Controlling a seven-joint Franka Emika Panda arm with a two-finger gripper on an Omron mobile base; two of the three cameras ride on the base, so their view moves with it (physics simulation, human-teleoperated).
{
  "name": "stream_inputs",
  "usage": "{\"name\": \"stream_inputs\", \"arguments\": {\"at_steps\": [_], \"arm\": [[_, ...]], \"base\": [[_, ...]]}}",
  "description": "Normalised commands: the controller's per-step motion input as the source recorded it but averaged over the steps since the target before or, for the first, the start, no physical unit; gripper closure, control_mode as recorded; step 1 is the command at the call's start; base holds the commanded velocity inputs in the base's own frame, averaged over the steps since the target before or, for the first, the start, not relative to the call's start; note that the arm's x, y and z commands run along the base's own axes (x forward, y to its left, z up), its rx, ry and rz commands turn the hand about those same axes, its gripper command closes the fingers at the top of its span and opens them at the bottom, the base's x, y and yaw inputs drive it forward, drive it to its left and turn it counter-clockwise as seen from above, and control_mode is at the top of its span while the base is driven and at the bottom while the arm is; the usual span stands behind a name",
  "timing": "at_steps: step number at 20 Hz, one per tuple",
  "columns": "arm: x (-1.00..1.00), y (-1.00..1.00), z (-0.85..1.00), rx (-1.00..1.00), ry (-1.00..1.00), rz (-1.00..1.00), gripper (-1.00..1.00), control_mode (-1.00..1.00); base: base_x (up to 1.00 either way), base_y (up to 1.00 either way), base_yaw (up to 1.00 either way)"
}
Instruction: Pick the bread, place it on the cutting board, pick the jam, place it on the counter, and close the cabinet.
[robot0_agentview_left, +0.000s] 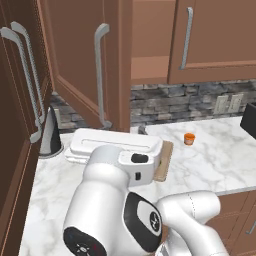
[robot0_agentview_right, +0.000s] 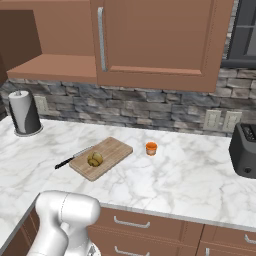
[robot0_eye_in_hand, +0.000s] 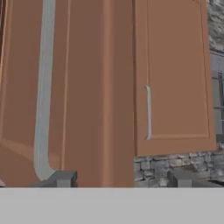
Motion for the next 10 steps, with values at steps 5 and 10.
{"name": "stream_inputs", "arguments": {"at_steps": [5, 10], "arm": [[0.30, -0.10, 0.00, 0.00, -0.03, -0.05, -1.00, -1.00], [0.32, -0.11, 0.00, 0.00, -0.04, -0.05, -1.00, -1.00]], "base": [[0.00, 0.00, 0.00], [0.00, 0.00, 0.00]]}}
